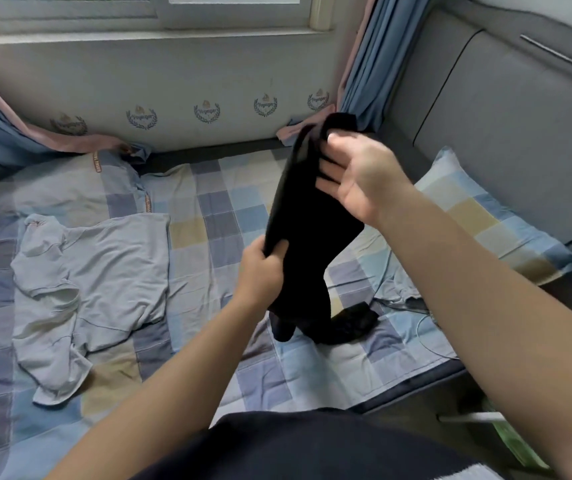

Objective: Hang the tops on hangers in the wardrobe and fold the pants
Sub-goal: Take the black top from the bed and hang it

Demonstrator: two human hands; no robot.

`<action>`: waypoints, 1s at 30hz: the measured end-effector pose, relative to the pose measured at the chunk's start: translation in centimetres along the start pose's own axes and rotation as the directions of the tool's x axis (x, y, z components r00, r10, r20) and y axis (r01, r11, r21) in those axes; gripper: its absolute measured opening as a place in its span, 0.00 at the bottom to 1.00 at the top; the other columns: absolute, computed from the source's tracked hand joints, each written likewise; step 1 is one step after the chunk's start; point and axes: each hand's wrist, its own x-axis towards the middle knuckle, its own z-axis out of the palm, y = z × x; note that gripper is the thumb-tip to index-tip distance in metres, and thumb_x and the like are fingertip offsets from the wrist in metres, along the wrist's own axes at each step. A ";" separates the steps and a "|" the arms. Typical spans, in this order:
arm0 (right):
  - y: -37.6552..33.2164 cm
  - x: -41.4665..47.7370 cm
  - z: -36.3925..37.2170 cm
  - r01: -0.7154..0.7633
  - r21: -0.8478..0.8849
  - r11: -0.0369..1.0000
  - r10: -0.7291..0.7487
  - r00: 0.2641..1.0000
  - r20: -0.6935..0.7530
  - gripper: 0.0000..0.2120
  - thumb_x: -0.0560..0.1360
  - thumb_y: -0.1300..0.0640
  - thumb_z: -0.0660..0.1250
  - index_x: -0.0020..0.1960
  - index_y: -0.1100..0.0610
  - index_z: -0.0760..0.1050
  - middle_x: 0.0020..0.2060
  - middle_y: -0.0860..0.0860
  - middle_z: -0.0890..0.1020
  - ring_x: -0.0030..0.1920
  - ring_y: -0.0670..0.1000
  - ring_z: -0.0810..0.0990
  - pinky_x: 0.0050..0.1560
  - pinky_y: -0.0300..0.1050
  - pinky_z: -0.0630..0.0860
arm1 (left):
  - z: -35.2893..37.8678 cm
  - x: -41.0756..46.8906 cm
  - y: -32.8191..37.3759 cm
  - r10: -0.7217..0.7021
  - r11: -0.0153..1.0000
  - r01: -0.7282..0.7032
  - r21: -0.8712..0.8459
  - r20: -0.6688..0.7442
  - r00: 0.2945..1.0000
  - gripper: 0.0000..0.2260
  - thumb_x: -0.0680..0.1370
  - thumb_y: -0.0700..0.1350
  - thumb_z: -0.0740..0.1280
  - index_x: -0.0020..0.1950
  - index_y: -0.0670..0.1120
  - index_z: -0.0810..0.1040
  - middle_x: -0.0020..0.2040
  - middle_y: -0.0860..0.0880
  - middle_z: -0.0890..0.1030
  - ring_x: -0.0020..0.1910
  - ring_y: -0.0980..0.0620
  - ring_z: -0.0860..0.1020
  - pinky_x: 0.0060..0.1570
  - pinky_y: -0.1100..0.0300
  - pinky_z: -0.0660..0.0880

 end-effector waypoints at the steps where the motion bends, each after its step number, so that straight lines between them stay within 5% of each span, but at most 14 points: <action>1: 1.1 -0.4 -1.0 0.004 -0.098 0.995 -0.002 1.000 0.022 0.08 0.83 0.60 0.60 0.60 0.54 0.74 0.55 0.54 0.82 0.56 0.56 0.82 0.56 0.54 0.79 | -0.5 0.0 0.2 -0.017 0.999 0.016 -0.044 -0.022 1.000 0.09 0.84 0.43 0.64 0.50 0.39 0.78 0.40 0.45 0.77 0.39 0.49 0.74 0.42 0.52 0.71; 4: 6.6 -2.6 -4.2 0.054 -0.430 0.901 -0.029 0.997 0.066 0.07 0.79 0.58 0.68 0.57 0.51 0.76 0.58 0.53 0.83 0.58 0.50 0.82 0.57 0.47 0.78 | -1.3 -0.1 1.0 -0.129 0.960 0.121 -0.251 -0.014 0.992 0.09 0.84 0.44 0.62 0.52 0.42 0.80 0.42 0.44 0.80 0.40 0.46 0.78 0.37 0.56 0.74; 9: 17.7 -6.5 -6.9 0.011 -0.696 0.718 0.143 0.976 0.164 0.34 0.65 0.48 0.79 0.67 0.50 0.71 0.62 0.50 0.79 0.64 0.49 0.78 0.67 0.52 0.73 | -1.6 -0.5 2.7 -0.329 0.784 0.338 -0.521 0.113 0.938 0.09 0.85 0.45 0.61 0.60 0.43 0.78 0.54 0.44 0.85 0.50 0.47 0.85 0.40 0.56 0.83; 11: 20.5 -6.0 -7.1 -0.002 -0.808 0.589 0.152 0.982 0.108 0.29 0.66 0.44 0.75 0.64 0.51 0.74 0.59 0.51 0.81 0.63 0.53 0.78 0.64 0.55 0.74 | -1.6 -0.5 3.2 -0.383 0.743 0.394 -0.541 0.139 0.913 0.09 0.85 0.46 0.63 0.60 0.44 0.77 0.55 0.44 0.84 0.53 0.47 0.84 0.45 0.55 0.83; 14: 21.4 -4.1 -8.2 -0.075 -0.883 0.463 0.096 0.995 -0.034 0.08 0.78 0.48 0.68 0.48 0.53 0.77 0.45 0.53 0.83 0.53 0.58 0.81 0.50 0.49 0.75 | -2.2 0.0 3.7 -0.409 0.687 0.391 -0.613 0.118 0.905 0.12 0.84 0.46 0.63 0.65 0.41 0.74 0.59 0.41 0.82 0.56 0.43 0.83 0.47 0.50 0.83; 17: 19.7 -3.0 -9.1 -0.108 -0.792 0.601 0.116 0.992 -0.048 0.10 0.77 0.51 0.70 0.39 0.52 0.77 0.36 0.47 0.81 0.45 0.51 0.80 0.43 0.46 0.72 | -3.7 1.0 3.1 -0.343 0.724 0.310 -0.616 0.069 0.937 0.12 0.85 0.46 0.61 0.65 0.41 0.75 0.62 0.41 0.81 0.59 0.42 0.81 0.51 0.48 0.81; 20: 17.1 -2.9 -8.3 -0.121 -0.602 0.789 0.122 0.992 -0.038 0.06 0.77 0.53 0.71 0.45 0.55 0.83 0.41 0.49 0.86 0.45 0.50 0.84 0.46 0.47 0.77 | -5.1 0.9 1.5 -0.208 0.891 0.213 -0.400 0.058 0.976 0.11 0.84 0.48 0.64 0.65 0.47 0.78 0.62 0.48 0.83 0.61 0.46 0.82 0.58 0.48 0.79; 23: 14.2 -2.9 -6.3 -0.116 -0.455 0.883 0.121 0.992 -0.017 0.05 0.79 0.58 0.68 0.49 0.57 0.82 0.43 0.54 0.86 0.45 0.53 0.85 0.41 0.44 0.80 | -5.0 -0.9 -0.3 -0.096 0.982 0.122 -0.141 0.181 0.979 0.16 0.76 0.53 0.73 0.63 0.53 0.79 0.56 0.56 0.85 0.56 0.55 0.83 0.50 0.59 0.80; 27: 10.1 -3.0 -3.1 -0.135 -0.201 0.970 0.133 0.991 -0.021 0.10 0.82 0.59 0.64 0.58 0.65 0.79 0.45 0.58 0.84 0.42 0.54 0.84 0.40 0.45 0.80 | -2.7 -3.7 -3.9 -0.092 0.984 0.011 0.178 0.458 0.884 0.29 0.69 0.55 0.78 0.68 0.51 0.76 0.58 0.55 0.83 0.58 0.58 0.82 0.55 0.60 0.79; 30: 7.2 -2.9 -1.5 -0.188 -0.002 0.982 0.188 0.982 0.007 0.12 0.83 0.58 0.62 0.61 0.64 0.78 0.44 0.57 0.83 0.38 0.52 0.83 0.35 0.41 0.81 | -0.9 -3.8 -5.9 -0.079 0.931 -0.059 0.359 0.358 0.930 0.18 0.77 0.51 0.72 0.66 0.50 0.77 0.57 0.53 0.83 0.58 0.54 0.80 0.58 0.56 0.77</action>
